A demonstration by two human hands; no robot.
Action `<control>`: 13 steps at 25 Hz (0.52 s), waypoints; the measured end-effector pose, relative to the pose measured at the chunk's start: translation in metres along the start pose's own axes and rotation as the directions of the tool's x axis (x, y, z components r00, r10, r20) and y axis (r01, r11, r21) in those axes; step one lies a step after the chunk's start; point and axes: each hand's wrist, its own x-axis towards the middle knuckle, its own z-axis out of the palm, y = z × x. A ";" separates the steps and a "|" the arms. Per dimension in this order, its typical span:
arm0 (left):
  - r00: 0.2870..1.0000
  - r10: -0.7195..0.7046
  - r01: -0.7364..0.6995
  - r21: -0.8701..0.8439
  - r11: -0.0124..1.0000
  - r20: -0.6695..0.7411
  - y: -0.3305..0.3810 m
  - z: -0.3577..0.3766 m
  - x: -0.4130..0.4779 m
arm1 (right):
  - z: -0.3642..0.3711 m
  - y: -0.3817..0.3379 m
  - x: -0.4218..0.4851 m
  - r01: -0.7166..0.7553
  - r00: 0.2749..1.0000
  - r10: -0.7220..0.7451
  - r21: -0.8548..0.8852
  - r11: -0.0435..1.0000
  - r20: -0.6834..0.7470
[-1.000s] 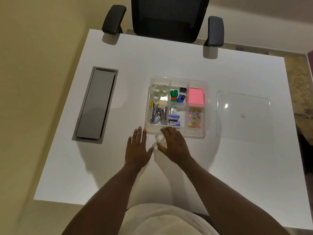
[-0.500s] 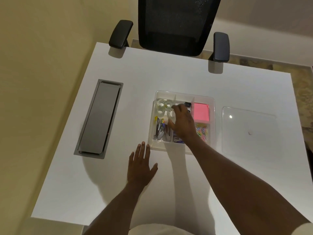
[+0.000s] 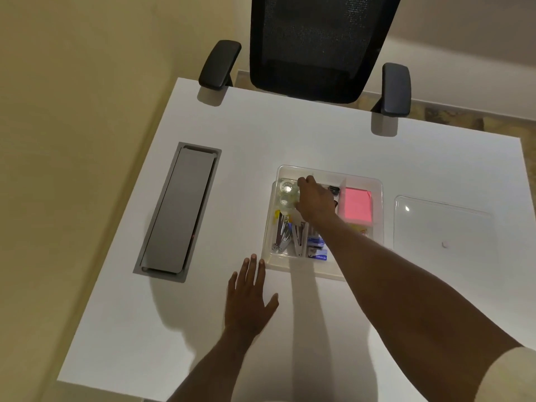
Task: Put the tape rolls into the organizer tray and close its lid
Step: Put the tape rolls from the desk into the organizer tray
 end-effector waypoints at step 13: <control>0.999 -0.011 0.011 -0.016 1.000 0.041 0.004 -0.011 0.000 | -0.005 0.007 -0.015 0.038 0.999 -0.037 0.014 0.999 -0.038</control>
